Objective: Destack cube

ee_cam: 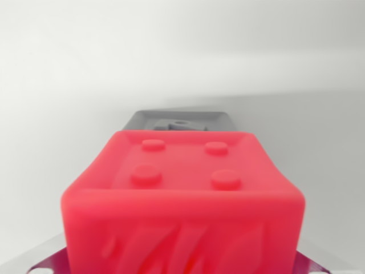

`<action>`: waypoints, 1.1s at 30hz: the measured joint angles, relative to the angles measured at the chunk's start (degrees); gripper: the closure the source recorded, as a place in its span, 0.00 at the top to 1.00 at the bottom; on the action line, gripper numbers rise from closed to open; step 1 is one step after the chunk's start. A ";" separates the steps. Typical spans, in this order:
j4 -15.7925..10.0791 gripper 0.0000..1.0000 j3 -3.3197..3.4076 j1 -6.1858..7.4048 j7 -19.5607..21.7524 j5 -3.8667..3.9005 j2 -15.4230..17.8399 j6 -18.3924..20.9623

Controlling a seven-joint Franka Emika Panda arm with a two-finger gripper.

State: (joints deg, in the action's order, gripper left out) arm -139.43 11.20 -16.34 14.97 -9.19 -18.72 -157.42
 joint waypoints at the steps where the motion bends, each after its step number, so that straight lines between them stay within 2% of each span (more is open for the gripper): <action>1: -0.03 0.00 0.07 0.05 0.04 0.07 0.17 0.12; 13: -0.31 0.00 1.03 0.71 0.86 1.32 2.86 2.41; 25: -0.58 0.00 1.90 1.24 2.26 3.28 6.45 5.57; 33: -0.63 0.00 2.29 1.35 3.41 4.93 9.48 8.36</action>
State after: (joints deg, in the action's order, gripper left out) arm -140.06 13.49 -14.99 18.38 -4.26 -9.24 -149.07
